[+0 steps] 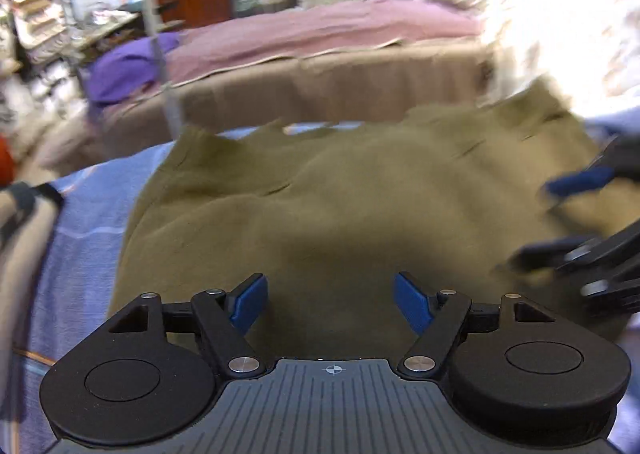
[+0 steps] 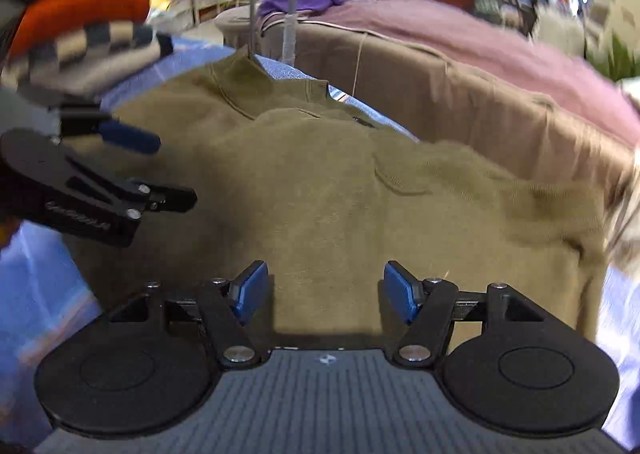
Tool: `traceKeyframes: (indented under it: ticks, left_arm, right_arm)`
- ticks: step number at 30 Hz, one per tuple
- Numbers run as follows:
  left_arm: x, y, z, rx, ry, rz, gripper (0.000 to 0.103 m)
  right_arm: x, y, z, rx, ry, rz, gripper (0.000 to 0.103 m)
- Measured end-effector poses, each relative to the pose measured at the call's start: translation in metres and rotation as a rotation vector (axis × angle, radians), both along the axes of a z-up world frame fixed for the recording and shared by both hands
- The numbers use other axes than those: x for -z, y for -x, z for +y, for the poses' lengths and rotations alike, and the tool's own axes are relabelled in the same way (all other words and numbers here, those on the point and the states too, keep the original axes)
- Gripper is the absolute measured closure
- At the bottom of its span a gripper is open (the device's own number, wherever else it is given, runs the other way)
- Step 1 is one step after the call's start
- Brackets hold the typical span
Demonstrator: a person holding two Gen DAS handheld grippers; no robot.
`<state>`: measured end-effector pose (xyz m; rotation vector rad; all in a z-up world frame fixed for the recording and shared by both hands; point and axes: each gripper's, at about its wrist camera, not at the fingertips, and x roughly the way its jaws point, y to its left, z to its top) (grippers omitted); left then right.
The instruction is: Fold small clothes
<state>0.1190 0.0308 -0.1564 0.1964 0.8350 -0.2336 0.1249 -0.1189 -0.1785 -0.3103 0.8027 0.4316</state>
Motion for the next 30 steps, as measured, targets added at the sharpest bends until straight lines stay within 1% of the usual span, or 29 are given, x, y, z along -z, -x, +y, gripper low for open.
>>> traceKeyframes:
  ticks: [1,2,3,4,5,6,7,8,9,10,11,13,15,16,18,20,22,23,24,26,28,30]
  left_arm:
    - [0.008,-0.007,0.009,-0.054,0.009,0.013,0.000]
    - [0.013,-0.012,0.022,-0.078,0.056,0.016,0.000]
    - [0.015,-0.015,0.033,-0.075,0.098,0.011,0.000]
    - [0.014,-0.016,0.041,-0.057,0.094,-0.003,0.000]
    - [0.015,-0.016,0.045,-0.032,0.058,-0.013,0.000]
    - [0.016,-0.016,0.049,-0.005,0.021,-0.019,0.000]
    - [0.017,-0.017,0.053,0.018,0.012,-0.020,0.000]
    - [0.019,-0.018,0.058,0.039,0.020,-0.016,0.000]
    - [0.019,-0.018,0.059,0.063,0.012,-0.016,0.000]
    - [0.020,-0.017,0.057,0.085,-0.019,-0.023,0.000]
    - [0.019,-0.019,0.053,0.100,-0.054,-0.028,0.000]
    - [0.012,-0.015,0.043,0.089,-0.086,-0.029,0.000]
    - [-0.002,-0.007,0.031,0.046,-0.095,-0.025,0.000]
    - [-0.011,0.000,0.025,0.050,-0.072,-0.020,0.000]
    - [-0.027,0.021,0.008,0.107,-0.014,-0.019,0.000]
    - [-0.036,0.046,-0.017,0.162,-0.008,-0.027,0.000]
    - [-0.037,0.068,-0.044,0.187,-0.012,-0.026,0.000]
    - [-0.034,0.076,-0.055,0.185,0.003,-0.017,0.000]
    - [-0.030,0.082,-0.065,0.183,0.028,0.003,0.000]
    - [-0.021,0.088,-0.082,0.160,0.075,0.052,0.000]
    - [-0.014,0.092,-0.094,0.165,0.107,0.071,0.000]
    - [-0.009,0.093,-0.109,0.199,0.085,0.064,0.000]
  right_arm:
    - [0.005,-0.004,-0.003,-0.006,0.049,-0.037,0.031]
    - [0.011,-0.014,-0.013,0.038,0.084,-0.040,0.029]
    - [0.017,-0.026,-0.032,0.103,0.087,-0.015,0.026]
    - [0.021,-0.034,-0.052,0.139,0.048,0.016,0.020]
    - [0.026,-0.040,-0.071,0.175,0.043,0.030,0.021]
    - [0.034,-0.046,-0.091,0.203,0.070,0.048,0.021]
    - [0.037,-0.048,-0.108,0.196,0.042,0.066,0.018]
    - [0.037,-0.048,-0.123,0.188,-0.019,0.077,0.018]
    - [0.036,-0.050,-0.129,0.191,-0.037,0.094,0.018]
    - [0.035,-0.050,-0.128,0.185,-0.019,0.102,0.018]
    - [0.030,-0.049,-0.125,0.181,-0.005,0.093,0.019]
    - [0.015,-0.045,-0.124,0.200,-0.018,0.060,0.024]
    - [0.001,-0.034,-0.140,0.220,-0.092,0.029,0.023]
    - [-0.005,-0.031,-0.148,0.232,-0.128,0.035,0.020]
    - [-0.012,-0.019,-0.174,0.286,-0.153,0.050,0.018]
    - [-0.014,-0.013,-0.192,0.326,-0.195,0.100,0.018]
    - [-0.012,-0.002,-0.211,0.343,-0.293,0.175,0.017]
    - [-0.008,0.005,-0.220,0.346,-0.347,0.212,0.017]
    - [-0.006,0.010,-0.226,0.350,-0.378,0.233,0.017]
    - [0.004,0.021,-0.234,0.388,-0.428,0.256,0.016]
    - [0.017,0.023,-0.240,0.429,-0.501,0.282,0.016]
    - [0.030,0.024,-0.246,0.440,-0.586,0.306,0.016]
